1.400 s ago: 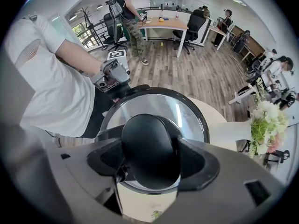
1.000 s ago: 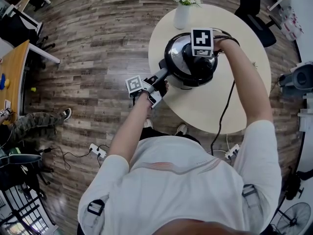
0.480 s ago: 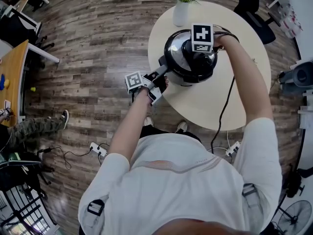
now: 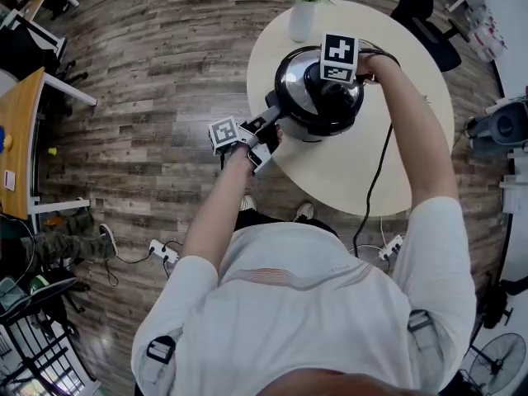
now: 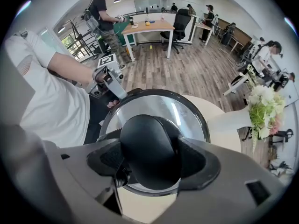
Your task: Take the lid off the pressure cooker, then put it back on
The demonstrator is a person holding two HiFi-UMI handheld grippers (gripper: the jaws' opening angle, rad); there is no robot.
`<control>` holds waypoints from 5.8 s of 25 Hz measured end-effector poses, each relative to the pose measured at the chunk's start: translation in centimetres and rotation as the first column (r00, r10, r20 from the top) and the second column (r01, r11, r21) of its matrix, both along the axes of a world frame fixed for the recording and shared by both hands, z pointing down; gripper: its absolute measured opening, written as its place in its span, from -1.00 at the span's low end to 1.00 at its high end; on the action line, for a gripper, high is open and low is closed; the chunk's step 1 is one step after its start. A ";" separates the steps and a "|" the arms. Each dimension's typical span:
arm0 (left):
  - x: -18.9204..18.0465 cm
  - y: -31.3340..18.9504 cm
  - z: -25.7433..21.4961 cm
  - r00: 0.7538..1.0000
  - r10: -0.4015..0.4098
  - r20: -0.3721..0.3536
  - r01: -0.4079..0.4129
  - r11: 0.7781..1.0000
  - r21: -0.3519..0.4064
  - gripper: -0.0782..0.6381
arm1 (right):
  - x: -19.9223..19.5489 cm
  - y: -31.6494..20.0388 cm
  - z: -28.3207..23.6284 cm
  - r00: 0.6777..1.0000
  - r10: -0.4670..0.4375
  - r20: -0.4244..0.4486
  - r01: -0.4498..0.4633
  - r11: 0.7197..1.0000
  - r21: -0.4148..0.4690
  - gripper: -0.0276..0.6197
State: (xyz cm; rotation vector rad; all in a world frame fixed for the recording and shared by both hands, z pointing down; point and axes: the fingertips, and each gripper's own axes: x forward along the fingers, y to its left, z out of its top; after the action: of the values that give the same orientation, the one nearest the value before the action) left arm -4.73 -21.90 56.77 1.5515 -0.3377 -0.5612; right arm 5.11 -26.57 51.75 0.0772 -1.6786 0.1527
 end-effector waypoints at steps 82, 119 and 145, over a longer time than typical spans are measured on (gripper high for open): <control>9.6 3.0 -17.2 0.486 -0.520 0.702 -0.384 0.595 0.706 -0.72 | 30.2 13.7 1.8 0.649 0.761 0.015 -0.760 0.647 0.067 0.02; 32.0 4.3 -14.9 0.577 -0.399 0.713 -0.560 0.442 0.701 -0.76 | 33.2 23.0 19.0 0.629 0.771 -0.104 -0.777 0.629 -0.036 0.03; 26.3 4.3 -18.3 0.607 -0.416 0.677 -0.499 0.464 0.732 -0.76 | 30.3 16.7 -1.7 0.379 0.733 0.565 -0.922 0.248 0.297 -0.53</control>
State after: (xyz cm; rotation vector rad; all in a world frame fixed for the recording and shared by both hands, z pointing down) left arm 21.61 -17.60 38.51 2.8884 -0.7694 0.1905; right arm 35.40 -9.87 50.04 1.5872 -1.7655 0.4905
